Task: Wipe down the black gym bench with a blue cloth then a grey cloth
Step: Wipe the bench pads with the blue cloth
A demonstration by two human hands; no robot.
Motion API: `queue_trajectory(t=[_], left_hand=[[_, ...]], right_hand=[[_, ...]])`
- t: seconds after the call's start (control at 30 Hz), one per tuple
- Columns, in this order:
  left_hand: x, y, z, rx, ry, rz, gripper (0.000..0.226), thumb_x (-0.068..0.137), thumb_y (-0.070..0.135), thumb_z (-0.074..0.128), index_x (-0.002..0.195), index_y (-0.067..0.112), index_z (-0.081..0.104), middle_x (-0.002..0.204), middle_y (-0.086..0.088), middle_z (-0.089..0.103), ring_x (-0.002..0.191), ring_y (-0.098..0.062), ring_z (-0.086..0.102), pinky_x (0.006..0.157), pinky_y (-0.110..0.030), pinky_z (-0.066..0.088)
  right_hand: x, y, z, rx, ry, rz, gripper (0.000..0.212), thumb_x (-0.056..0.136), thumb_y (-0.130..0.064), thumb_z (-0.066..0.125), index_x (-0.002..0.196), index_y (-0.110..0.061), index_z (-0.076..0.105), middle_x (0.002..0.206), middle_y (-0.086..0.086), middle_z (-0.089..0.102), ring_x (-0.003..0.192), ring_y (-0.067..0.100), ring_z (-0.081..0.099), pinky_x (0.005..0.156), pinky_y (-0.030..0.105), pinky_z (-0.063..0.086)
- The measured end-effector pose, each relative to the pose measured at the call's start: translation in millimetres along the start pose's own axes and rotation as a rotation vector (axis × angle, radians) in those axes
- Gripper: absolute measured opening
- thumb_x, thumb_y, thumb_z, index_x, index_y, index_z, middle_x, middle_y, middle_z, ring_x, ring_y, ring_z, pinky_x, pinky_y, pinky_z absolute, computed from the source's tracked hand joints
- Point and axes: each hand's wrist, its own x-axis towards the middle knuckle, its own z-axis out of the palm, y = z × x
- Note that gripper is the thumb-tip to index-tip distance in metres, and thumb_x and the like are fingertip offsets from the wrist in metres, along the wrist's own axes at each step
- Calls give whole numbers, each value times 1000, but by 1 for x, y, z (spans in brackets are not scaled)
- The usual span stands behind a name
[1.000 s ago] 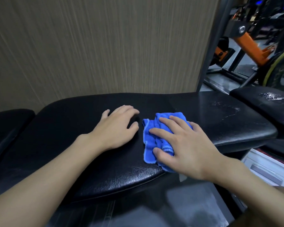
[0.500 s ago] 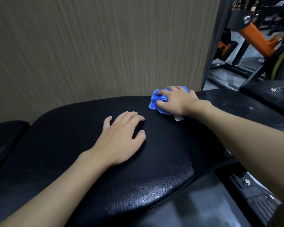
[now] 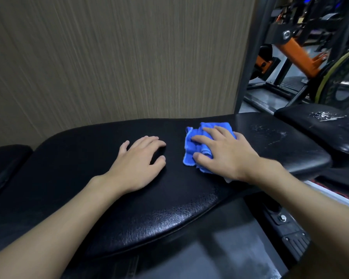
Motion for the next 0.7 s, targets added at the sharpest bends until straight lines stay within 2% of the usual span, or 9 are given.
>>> queue_trajectory(t=[0.1,0.2,0.27,0.33,0.47,0.57,0.63,0.7], left_hand=[[1,5,-4,1,-32,-13,43,98,38,38,141,35,39,157,13,25,148,-9,10,119,-50,4],[11,18,-7,-21,-41,23,45,94,30,42,140,33,40,156,12,26,147,-9,12,118,-53,5],[23,30,-4,-16,-45,71,48,94,33,42,143,32,37,158,12,24,148,-7,11,119,-51,6],[34,42,3,-19,-64,86,50,96,38,40,146,32,34,159,11,21,148,-7,9,119,-51,5],[42,47,21,36,-80,79,52,98,44,32,148,32,29,161,12,16,149,-9,4,118,-55,0],[42,44,23,45,-72,85,52,98,45,31,148,33,28,161,13,14,148,-7,2,118,-53,-1],[43,44,23,48,-67,90,52,98,45,30,148,34,28,161,14,14,148,-6,2,118,-53,-1],[43,44,24,43,-59,94,51,98,45,31,148,35,29,161,14,14,148,-6,1,118,-53,0]], right_hand=[[-48,-2,0,-15,45,-30,69,83,-67,18,145,-44,37,160,-7,28,148,18,17,115,46,20],[-76,5,5,5,101,-60,64,85,-66,28,139,-40,49,153,-1,42,145,24,31,111,52,30],[-79,9,7,-6,93,-61,60,86,-64,32,137,-39,51,151,-1,45,143,25,34,109,53,33],[-72,10,6,-7,88,-59,63,84,-65,30,138,-40,49,153,-1,43,144,24,32,109,52,32],[-39,18,-2,-18,16,-11,80,74,-70,11,146,-45,33,160,-10,24,148,14,15,114,47,23],[-1,32,-3,-12,-28,21,69,81,-69,21,146,-47,30,160,-9,22,147,13,13,114,51,22],[29,43,0,-4,-31,49,58,89,-62,32,145,-46,32,158,-7,25,147,15,15,114,53,21],[59,54,3,12,-20,82,54,90,-59,35,143,-46,35,157,-6,28,146,16,17,113,54,22]])
